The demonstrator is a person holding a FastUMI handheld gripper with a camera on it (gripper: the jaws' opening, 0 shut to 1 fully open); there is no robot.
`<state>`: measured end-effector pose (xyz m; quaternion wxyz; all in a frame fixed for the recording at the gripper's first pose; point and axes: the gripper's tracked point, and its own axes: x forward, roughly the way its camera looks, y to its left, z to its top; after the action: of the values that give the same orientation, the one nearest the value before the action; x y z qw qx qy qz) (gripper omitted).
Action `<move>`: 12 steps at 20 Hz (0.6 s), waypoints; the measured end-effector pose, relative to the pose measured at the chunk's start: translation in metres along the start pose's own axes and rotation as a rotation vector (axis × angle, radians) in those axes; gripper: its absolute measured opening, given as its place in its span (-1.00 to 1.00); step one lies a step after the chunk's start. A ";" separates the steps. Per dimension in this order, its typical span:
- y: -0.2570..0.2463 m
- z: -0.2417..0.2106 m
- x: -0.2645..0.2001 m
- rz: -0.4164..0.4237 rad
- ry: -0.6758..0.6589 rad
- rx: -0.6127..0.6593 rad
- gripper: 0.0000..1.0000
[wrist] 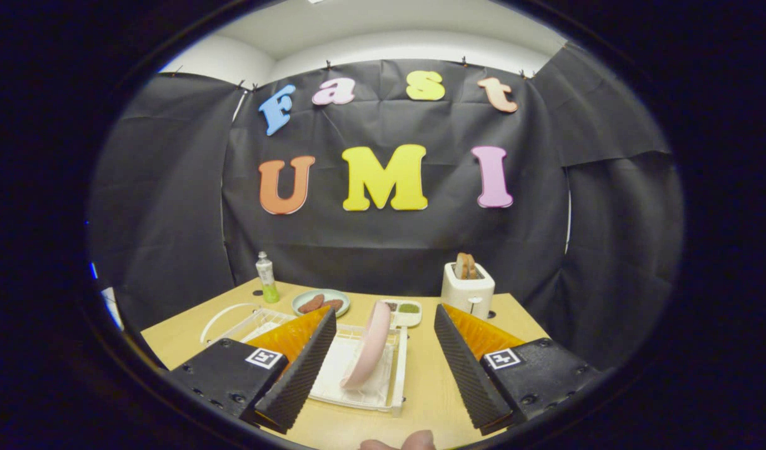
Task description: Take the plate from the dish rack, then take the spoon from the basket and place it into the plate.
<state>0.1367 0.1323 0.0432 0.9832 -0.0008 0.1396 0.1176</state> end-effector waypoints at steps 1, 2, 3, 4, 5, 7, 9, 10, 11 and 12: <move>0.001 0.000 0.012 0.003 0.039 -0.008 1.00; 0.001 0.001 0.022 0.007 0.075 -0.005 1.00; 0.002 0.003 0.032 0.009 0.111 0.003 1.00; 0.004 0.003 0.041 0.014 0.149 0.011 1.00; 0.006 0.001 0.051 0.022 0.197 0.019 1.00; 0.007 -0.003 0.067 0.021 0.291 0.035 1.00; 0.006 -0.009 0.080 0.017 0.382 0.053 1.00; 0.006 -0.012 0.086 0.015 0.421 0.070 1.00; 0.008 -0.018 0.093 0.014 0.457 0.084 1.00; 0.010 -0.021 0.098 0.016 0.482 0.095 1.00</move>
<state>0.2201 0.1638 -0.0039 0.9194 0.0186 0.3757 0.1150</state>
